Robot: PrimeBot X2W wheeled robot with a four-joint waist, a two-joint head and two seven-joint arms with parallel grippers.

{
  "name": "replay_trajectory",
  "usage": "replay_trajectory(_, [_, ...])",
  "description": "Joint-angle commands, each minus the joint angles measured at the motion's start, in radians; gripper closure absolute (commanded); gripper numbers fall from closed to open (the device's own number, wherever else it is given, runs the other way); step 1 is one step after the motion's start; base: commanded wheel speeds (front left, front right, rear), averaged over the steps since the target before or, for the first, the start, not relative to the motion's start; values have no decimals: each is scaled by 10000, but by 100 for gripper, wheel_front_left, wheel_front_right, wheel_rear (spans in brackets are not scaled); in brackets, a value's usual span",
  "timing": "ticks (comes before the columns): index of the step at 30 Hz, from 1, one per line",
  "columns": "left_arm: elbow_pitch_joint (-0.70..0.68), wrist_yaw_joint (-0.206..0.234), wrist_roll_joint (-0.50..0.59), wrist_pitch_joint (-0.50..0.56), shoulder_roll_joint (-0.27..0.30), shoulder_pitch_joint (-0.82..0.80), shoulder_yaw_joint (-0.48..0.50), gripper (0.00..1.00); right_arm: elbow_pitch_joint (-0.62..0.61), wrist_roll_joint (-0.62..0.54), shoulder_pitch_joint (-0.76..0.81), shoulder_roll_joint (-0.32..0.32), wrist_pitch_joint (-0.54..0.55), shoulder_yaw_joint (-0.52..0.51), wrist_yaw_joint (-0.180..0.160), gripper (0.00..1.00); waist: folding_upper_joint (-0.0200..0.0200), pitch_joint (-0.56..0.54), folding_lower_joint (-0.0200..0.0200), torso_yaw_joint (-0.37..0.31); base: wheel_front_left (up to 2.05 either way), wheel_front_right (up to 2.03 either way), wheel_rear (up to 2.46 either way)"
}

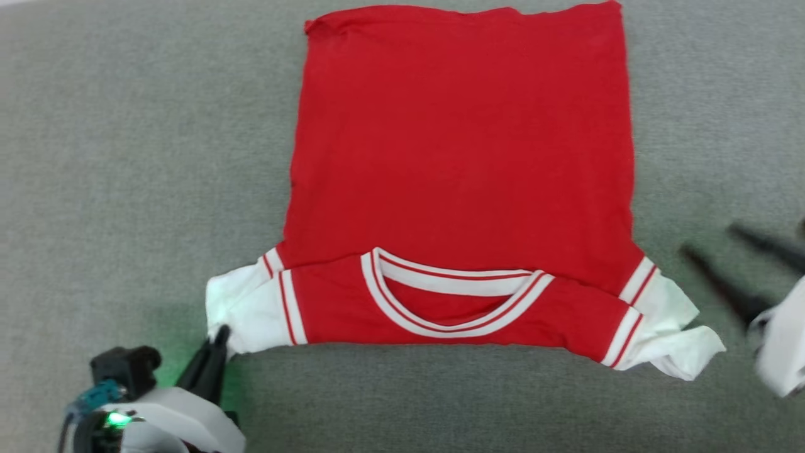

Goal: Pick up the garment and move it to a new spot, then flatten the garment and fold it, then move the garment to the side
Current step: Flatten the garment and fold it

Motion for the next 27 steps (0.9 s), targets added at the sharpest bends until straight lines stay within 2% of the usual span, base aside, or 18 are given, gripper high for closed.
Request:
replay_trajectory(1, [-61,-7,90,165,-203,63,-261,100,-174,96,-609,-177,351,-425,-11,0,0,122,0,318,0,0,0])
replay_trajectory(5, [-350,-19,229,183,-338,-262,-384,100,530,34,-2262,-444,1227,-570,-11,0,0,525,0,824,0,0,0])
replay_trajectory(6, [-350,-19,229,183,-338,-262,-384,100,530,34,-2262,-444,1227,-570,-11,0,0,525,0,824,0,0,0])
replay_trajectory(14, [-354,-299,547,281,-699,-1072,-804,100,4581,-1081,-6811,-561,2317,1384,-11,0,0,1700,0,1818,0,0,0])
replay_trajectory(20, [-78,-557,757,305,-1005,-1655,-1105,100,7249,-1749,-9333,-510,2261,2388,-11,0,0,2315,0,2379,0,0,0])
replay_trajectory(27, [65,-714,935,305,-1193,-2193,-1287,100,9892,-2539,-11189,-176,2024,2166,-11,0,0,2789,0,2846,0,0,0])
